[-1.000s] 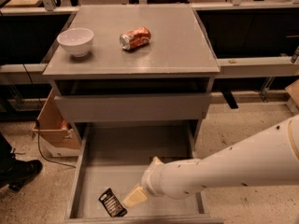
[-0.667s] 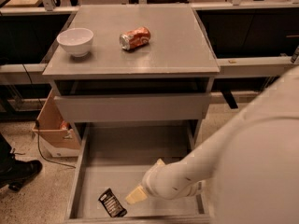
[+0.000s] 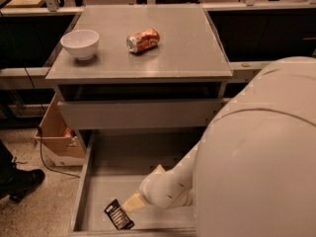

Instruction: Pick rxbar chocolate from middle drawer and place on counter

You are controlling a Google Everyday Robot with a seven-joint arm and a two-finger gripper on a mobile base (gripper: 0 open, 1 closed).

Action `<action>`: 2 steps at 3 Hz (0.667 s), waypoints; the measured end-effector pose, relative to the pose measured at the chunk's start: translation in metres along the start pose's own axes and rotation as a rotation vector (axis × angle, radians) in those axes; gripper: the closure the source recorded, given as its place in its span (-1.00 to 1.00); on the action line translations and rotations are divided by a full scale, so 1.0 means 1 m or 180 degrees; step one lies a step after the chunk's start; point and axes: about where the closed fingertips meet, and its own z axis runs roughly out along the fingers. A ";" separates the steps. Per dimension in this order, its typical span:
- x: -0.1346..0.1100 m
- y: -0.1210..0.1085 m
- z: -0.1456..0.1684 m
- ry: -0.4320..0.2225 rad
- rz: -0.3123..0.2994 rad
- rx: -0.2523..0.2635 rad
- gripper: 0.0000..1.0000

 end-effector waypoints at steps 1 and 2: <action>-0.006 0.013 0.011 -0.0033 -0.0011 0.0002 -1.00; -0.013 0.036 0.039 -0.0022 -0.0078 -0.0059 -1.00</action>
Offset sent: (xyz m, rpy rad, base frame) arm -0.0070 0.0851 -0.0532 -0.0016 0.0114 0.0647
